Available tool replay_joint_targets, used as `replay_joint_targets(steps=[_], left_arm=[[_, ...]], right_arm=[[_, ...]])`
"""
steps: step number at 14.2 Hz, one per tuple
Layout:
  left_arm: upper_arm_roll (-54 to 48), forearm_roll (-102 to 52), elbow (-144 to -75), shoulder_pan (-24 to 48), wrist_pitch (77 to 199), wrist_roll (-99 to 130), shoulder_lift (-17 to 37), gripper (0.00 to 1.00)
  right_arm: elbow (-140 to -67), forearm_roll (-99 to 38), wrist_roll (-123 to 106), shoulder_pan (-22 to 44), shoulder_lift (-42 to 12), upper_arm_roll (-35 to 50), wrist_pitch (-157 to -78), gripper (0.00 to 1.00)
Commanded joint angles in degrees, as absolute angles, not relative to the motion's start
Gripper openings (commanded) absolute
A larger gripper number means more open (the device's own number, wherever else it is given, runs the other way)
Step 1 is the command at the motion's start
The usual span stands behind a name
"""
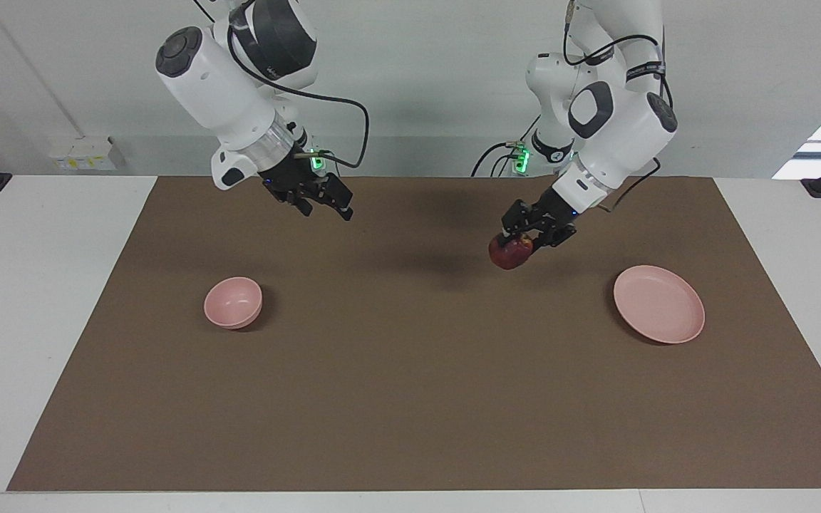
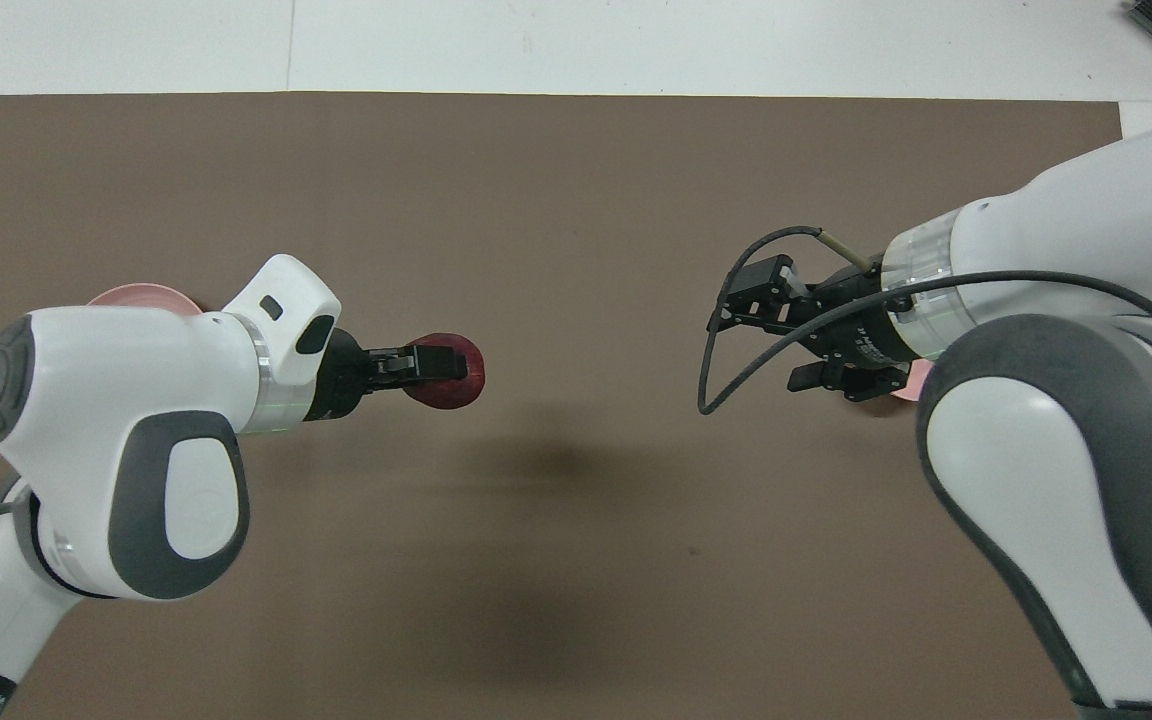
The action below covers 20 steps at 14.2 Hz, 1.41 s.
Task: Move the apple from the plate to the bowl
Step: 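Lift the apple with the left gripper while the right gripper approaches it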
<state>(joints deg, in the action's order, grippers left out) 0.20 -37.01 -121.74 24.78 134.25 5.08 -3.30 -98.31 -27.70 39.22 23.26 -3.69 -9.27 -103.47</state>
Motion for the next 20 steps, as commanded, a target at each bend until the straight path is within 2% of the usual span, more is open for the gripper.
replay_joint_targets(steps=[1,4,7,11,17,20], left_arm=[[0.9,-38.1,-122.1,30.9,142.3,12.5,-3.3,0.00],[0.9,-38.1,-122.1,35.7,149.0,19.8,-3.2,0.00],[0.8,-38.1,-122.1,39.6,157.3,25.4,-2.8,0.00],[0.5,-38.1,-121.5,41.1,164.7,26.9,-1.8,0.01],[-0.3,-38.1,-120.2,41.9,167.4,28.2,-1.0,0.03],[-0.4,-38.1,-120.3,42.1,167.0,28.3,-1.0,0.05]], right_arm=[[-99.6,-34.4,44.9,25.0,-5.9,-9.4,-107.5,1.00],[-100.5,-40.4,51.4,25.3,-6.8,-9.4,-110.4,1.00],[-102.6,-49.4,53.0,20.9,-7.0,-9.5,-110.9,1.00],[-103.3,-55.7,53.4,20.6,-8.0,-9.5,-110.8,1.00],[-102.7,-53.0,52.2,24.6,-8.2,-9.6,-111.4,1.00],[-102.1,-54.0,52.6,24.5,-8.8,-9.5,-112.8,1.00]])
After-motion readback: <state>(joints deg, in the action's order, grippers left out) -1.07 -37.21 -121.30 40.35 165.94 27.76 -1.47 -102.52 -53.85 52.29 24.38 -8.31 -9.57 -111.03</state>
